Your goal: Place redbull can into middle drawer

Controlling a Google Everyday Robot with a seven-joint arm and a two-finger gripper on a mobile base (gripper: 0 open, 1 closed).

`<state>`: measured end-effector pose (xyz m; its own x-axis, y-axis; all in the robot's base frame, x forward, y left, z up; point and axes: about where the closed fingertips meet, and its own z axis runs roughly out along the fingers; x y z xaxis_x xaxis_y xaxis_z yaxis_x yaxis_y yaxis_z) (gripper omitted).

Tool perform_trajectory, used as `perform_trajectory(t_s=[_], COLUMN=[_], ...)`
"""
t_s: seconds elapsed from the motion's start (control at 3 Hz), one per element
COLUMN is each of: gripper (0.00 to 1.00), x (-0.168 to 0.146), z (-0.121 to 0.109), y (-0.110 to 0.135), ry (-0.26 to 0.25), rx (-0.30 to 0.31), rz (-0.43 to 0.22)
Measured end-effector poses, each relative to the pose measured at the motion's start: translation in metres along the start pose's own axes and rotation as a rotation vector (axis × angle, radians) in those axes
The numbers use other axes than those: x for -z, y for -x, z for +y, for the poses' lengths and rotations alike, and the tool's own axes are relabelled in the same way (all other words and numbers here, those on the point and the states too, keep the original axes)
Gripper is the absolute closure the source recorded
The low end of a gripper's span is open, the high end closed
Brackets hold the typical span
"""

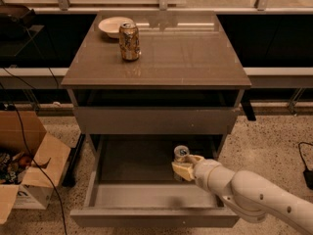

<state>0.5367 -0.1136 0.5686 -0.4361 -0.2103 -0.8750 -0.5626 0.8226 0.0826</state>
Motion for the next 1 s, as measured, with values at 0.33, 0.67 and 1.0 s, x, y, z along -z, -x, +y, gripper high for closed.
perform_trajectory(t_s=[0.33,0.67,1.0], gripper=[1.00,1.00,0.81], x=[-0.017,-0.030,-0.049], z=[0.013,0.018,0.016], y=[-0.036,-0.060,-0.083], ry=[0.024,0.029,0.032], rx=[0.008,0.003,0.000], rz=[-0.027,-0.032,-0.009])
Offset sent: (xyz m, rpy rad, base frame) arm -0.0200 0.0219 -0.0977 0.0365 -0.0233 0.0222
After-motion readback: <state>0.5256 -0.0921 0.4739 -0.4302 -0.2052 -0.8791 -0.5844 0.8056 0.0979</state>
